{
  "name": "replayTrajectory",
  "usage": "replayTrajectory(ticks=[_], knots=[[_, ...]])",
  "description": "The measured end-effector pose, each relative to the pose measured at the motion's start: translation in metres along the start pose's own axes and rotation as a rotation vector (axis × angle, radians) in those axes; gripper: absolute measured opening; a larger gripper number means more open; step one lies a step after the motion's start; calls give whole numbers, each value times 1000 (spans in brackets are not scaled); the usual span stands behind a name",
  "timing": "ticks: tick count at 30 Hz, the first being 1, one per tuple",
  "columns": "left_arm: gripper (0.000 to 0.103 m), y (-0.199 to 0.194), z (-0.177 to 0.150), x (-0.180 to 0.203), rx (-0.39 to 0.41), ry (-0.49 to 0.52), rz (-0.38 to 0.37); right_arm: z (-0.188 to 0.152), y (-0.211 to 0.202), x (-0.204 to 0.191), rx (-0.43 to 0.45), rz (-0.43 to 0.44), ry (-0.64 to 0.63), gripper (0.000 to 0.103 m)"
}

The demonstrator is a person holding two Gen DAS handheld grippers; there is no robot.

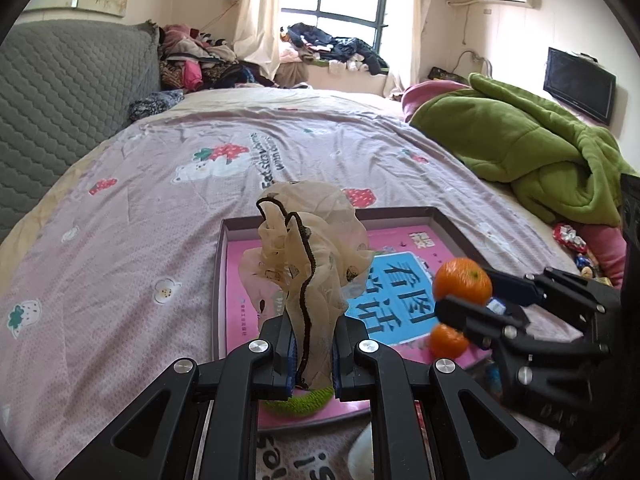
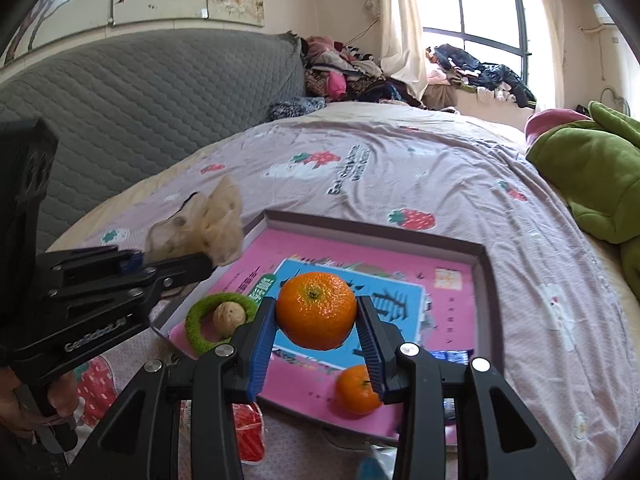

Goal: Organize objects
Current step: 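Carry the mesh bag with the left tool while the right tool carries the tangerine over the box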

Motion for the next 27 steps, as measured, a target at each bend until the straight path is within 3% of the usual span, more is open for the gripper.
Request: replayTrajectory(ticks=[27], knots=[[15,52,-9,-7,-85,2,-15,-24,62,-11,-158,1,-1,41]])
Point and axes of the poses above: each gripper's, at about its wrist camera, not at the fingertips, and y roughly the way its jaws point, x to its right, z to its top, the point moved 2 cm from there along y, roughly the way its jaws point, and after that the axes turned 8 degrees about -x, right-handed, at the moved point
